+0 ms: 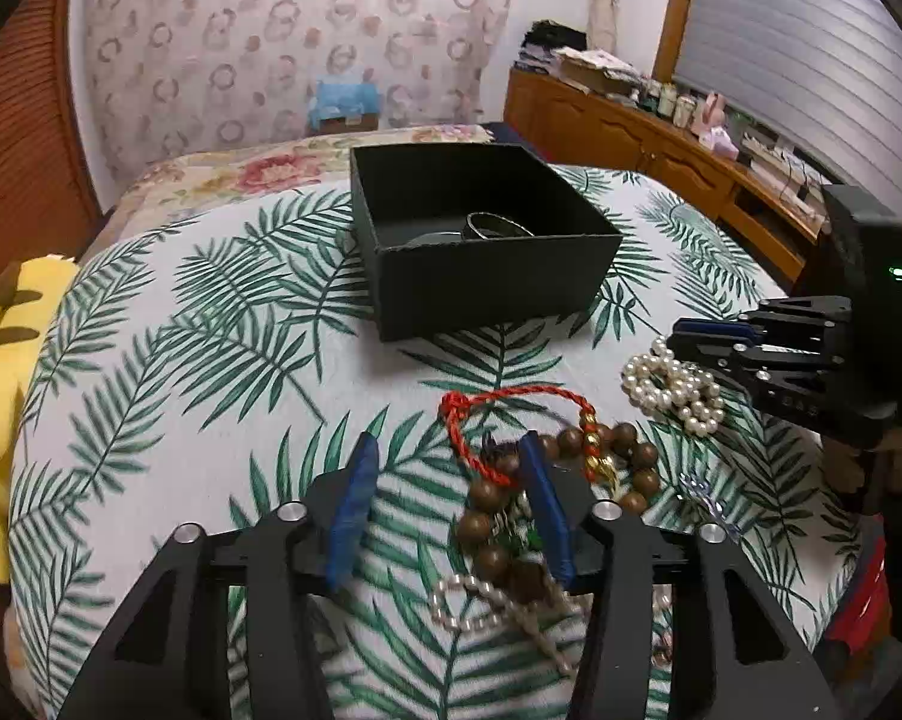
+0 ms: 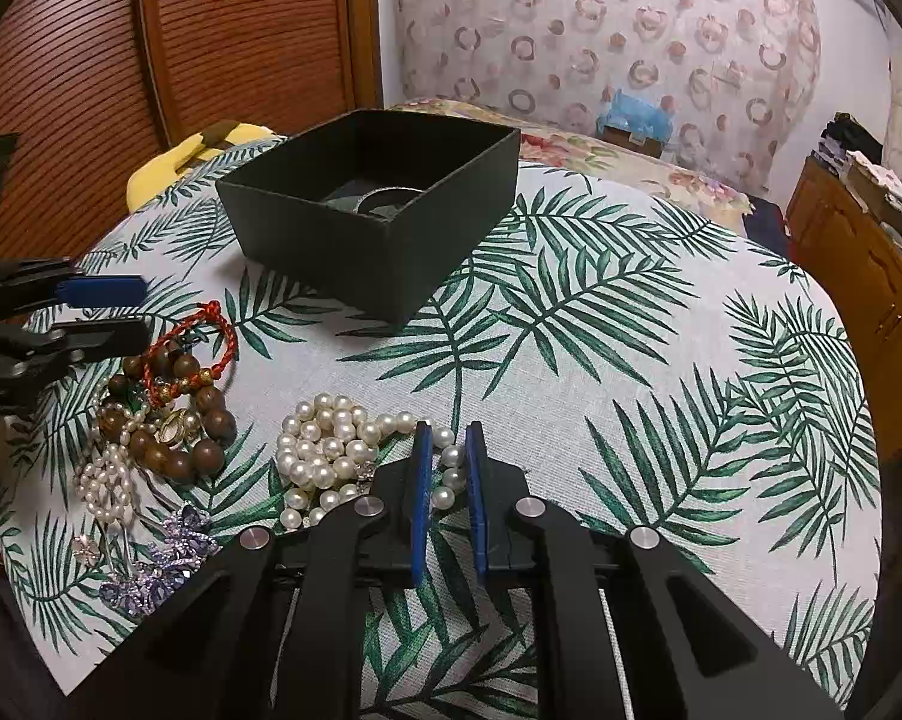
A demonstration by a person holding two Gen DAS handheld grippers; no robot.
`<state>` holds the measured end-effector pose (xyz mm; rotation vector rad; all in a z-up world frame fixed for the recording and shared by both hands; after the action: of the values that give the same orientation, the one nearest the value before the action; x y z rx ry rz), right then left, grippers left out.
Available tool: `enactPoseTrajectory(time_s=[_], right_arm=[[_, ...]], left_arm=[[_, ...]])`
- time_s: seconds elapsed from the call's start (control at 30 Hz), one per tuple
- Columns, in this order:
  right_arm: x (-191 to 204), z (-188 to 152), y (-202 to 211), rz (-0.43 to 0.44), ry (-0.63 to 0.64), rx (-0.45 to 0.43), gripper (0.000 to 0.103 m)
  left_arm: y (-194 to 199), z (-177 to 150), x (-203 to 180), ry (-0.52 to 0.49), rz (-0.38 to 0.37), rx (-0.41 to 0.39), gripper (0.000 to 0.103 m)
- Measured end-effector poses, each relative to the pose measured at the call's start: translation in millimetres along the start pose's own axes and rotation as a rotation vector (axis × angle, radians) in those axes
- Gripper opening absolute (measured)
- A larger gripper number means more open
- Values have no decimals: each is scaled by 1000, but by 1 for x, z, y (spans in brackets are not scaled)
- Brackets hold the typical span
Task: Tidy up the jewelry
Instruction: 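Grasp the red string bracelet with the left gripper while the right grasps the pearl strand, then lift the red bracelet into the black box and release it with the left gripper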
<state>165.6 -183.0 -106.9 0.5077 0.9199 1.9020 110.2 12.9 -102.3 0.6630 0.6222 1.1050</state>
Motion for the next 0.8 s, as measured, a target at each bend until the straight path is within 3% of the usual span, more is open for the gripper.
enactPoseTrajectory(time_s=[0.47,0.57,0.67,0.8], right_arm=[[1,-1,0,-5,2,-5,13],[1,-1,0,-5,2,-5,13],[1,-1,0,-6,3,-5,13],[1,-1,0,-5,-1,-4,9]], left_arm=[[-32,19,3,-50,12,73,33],[-35,20,1,-82,31,79,10],[-33,21,-1,-77,-4,75,7],[-18,27,-4,-65,3,16,7]])
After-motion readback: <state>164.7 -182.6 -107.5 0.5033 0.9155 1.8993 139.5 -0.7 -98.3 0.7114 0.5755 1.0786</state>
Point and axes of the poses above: each gripper's, at about its wrist camera, not at the fingertips, and y roughly against the way its jaws point, x to its left, z to its top, the point moved 2 cm from there along -y, roughly the way its jaws point, and after that the axes turned 3 degrees about -z, right-handed, at the moved point
